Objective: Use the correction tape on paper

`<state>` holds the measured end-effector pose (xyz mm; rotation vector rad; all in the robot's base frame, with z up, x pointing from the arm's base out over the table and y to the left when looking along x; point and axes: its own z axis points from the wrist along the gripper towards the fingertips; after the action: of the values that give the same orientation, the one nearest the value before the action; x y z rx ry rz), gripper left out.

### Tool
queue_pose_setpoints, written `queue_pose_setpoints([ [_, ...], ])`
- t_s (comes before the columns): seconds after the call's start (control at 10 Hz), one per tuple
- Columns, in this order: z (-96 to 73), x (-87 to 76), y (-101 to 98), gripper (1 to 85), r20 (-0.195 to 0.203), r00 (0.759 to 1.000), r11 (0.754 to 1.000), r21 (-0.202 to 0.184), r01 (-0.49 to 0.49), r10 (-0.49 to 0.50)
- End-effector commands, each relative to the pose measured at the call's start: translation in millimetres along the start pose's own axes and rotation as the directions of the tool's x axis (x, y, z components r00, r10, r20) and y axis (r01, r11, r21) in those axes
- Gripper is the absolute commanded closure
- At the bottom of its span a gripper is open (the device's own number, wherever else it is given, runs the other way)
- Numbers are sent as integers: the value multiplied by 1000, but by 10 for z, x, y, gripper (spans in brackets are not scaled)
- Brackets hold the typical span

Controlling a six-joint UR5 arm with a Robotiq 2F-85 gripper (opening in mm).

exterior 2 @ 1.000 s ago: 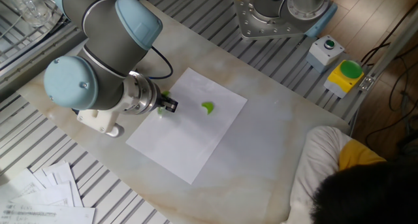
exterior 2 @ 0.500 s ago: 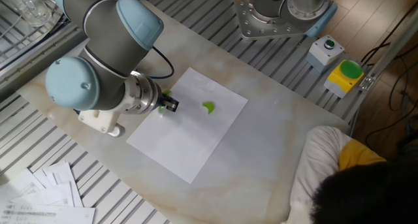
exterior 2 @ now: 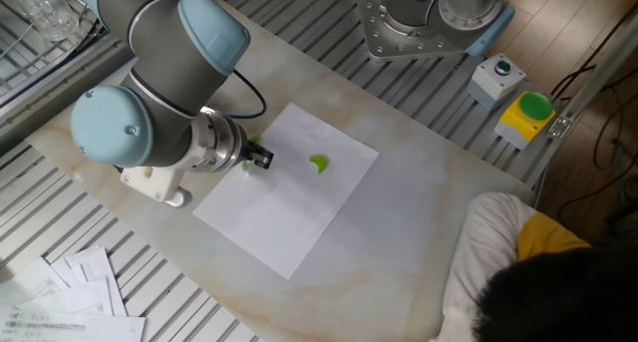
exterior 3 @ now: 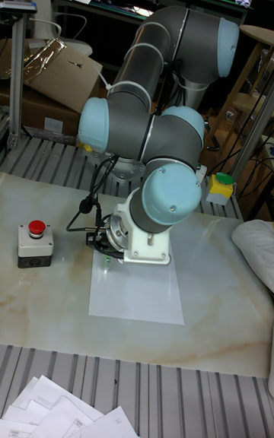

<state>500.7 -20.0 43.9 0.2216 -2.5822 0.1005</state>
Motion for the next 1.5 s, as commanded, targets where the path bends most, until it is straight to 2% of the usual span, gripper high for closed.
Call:
queue_pose_setpoints([
  [0.0,13,15,35,847,4,1000,1000,-22,0,0],
  [1.4,78,92,-14,847,-10,1000,1000,-26,-4,4],
])
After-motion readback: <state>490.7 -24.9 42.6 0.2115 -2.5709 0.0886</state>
